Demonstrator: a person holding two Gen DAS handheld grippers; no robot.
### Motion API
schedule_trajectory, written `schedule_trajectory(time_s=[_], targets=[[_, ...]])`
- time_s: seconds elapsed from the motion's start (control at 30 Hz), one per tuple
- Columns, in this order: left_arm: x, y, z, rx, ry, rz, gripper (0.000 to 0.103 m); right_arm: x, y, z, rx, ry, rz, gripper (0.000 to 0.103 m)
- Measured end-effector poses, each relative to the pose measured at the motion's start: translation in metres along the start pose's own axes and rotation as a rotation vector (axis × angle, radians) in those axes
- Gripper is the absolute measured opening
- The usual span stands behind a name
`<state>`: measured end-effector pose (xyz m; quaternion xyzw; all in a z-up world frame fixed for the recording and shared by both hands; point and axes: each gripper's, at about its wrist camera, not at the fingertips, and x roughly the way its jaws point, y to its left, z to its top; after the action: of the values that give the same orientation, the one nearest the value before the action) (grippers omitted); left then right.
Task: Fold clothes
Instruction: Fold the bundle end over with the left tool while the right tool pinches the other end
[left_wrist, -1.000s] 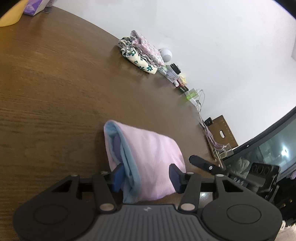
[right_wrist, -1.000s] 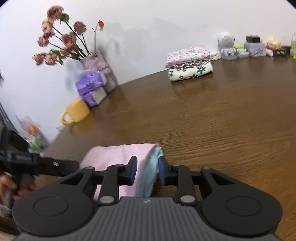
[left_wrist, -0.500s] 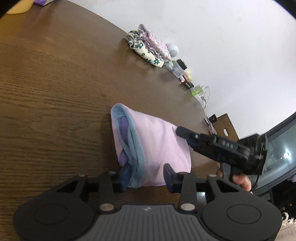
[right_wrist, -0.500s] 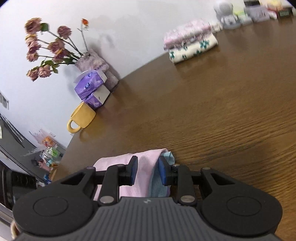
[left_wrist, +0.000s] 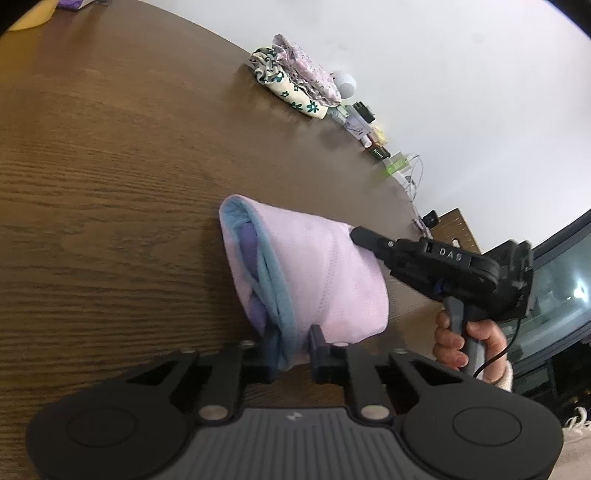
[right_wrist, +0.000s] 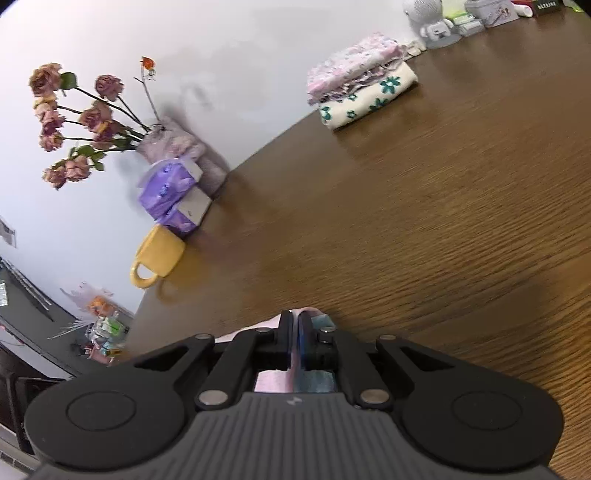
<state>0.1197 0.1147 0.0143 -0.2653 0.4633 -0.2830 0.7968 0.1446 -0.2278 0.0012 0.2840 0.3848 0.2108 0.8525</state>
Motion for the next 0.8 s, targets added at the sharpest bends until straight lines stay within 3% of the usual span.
schedule_trajectory(time_s=[0.07,0.13,0.3,0.4,0.47,0.5,0.63,0.7,0.73,0.77,0.8], targets=[[-0.005,-0.001,0.005,-0.006,-0.031,-0.019,0.051,-0.003,-0.003,0.000,0.019,0.008,0.021,0.006],[-0.007,-0.002,0.011,-0.013,-0.061,-0.034,0.054,-0.009,-0.004,-0.001,0.022,-0.010,0.024,0.012],[0.001,0.001,0.024,-0.041,-0.077,0.000,0.054,-0.004,-0.005,0.002,0.060,-0.003,0.038,0.014],[0.006,0.002,0.032,-0.057,-0.086,0.020,0.044,0.003,-0.005,0.002,0.072,0.013,0.041,0.014],[0.010,0.003,0.037,-0.068,-0.093,0.033,0.006,0.003,-0.004,0.001,0.070,0.008,0.040,0.009],[0.012,0.003,0.040,-0.073,-0.096,0.040,0.005,0.002,-0.005,0.001,0.067,0.002,0.034,0.004],[0.012,0.003,0.040,-0.072,-0.099,0.062,0.007,0.001,-0.009,0.001,0.051,-0.006,-0.002,0.002],[0.010,0.004,0.039,-0.084,-0.107,0.055,0.025,-0.001,-0.010,0.001,0.049,-0.007,-0.004,0.003],[0.007,0.003,0.039,-0.084,-0.115,0.054,0.045,-0.003,-0.010,0.000,0.050,-0.006,0.001,0.005],[0.005,0.003,0.038,-0.084,-0.124,0.052,0.053,-0.005,-0.009,0.000,0.050,-0.006,0.006,0.005],[0.003,0.003,0.037,-0.084,-0.132,0.051,0.053,-0.009,-0.007,-0.002,0.041,-0.009,0.014,0.008]])
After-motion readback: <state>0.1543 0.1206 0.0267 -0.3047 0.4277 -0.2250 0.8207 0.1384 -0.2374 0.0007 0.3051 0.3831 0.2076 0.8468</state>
